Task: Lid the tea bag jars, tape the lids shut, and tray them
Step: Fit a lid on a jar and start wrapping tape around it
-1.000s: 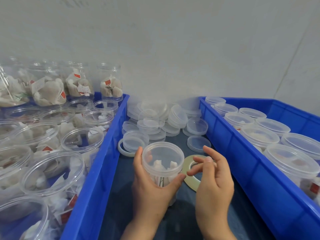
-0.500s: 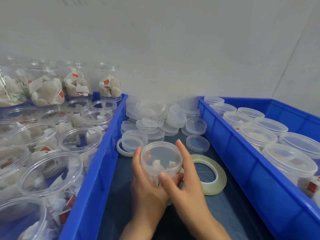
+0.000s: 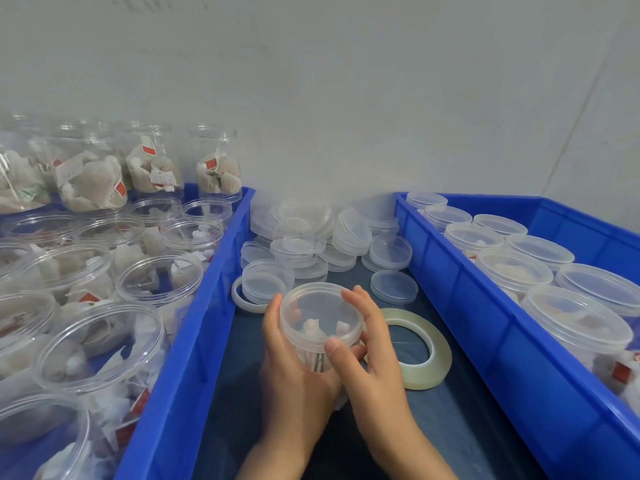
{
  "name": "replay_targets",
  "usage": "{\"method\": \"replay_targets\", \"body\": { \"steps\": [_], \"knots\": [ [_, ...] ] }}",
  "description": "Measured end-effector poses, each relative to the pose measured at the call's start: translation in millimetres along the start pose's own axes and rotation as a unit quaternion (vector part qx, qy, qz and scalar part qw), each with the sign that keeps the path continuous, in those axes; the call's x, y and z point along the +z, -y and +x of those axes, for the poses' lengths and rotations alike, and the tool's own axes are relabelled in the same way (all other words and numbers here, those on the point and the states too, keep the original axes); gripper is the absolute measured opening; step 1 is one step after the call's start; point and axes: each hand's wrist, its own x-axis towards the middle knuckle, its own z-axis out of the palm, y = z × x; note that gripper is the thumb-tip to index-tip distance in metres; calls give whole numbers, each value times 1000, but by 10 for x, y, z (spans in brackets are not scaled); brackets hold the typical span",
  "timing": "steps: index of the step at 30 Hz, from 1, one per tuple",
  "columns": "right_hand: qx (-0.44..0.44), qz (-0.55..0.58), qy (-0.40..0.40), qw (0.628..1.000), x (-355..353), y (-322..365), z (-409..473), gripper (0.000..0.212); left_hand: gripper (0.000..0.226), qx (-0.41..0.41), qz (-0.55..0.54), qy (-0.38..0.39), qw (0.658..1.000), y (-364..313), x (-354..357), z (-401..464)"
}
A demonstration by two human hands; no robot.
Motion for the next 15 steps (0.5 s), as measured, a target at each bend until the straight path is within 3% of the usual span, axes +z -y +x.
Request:
{"method": "replay_targets", "body": {
  "steps": [9,15],
  "knots": [
    [10,-27,-54,998,-33,-14,14,49,107,-5,3,-1,1000,15,-1,37],
    [18,-20,-2,1000,-17,21,13,63,102,-11,6,-7,1000,2,-11,32]
  ]
}}
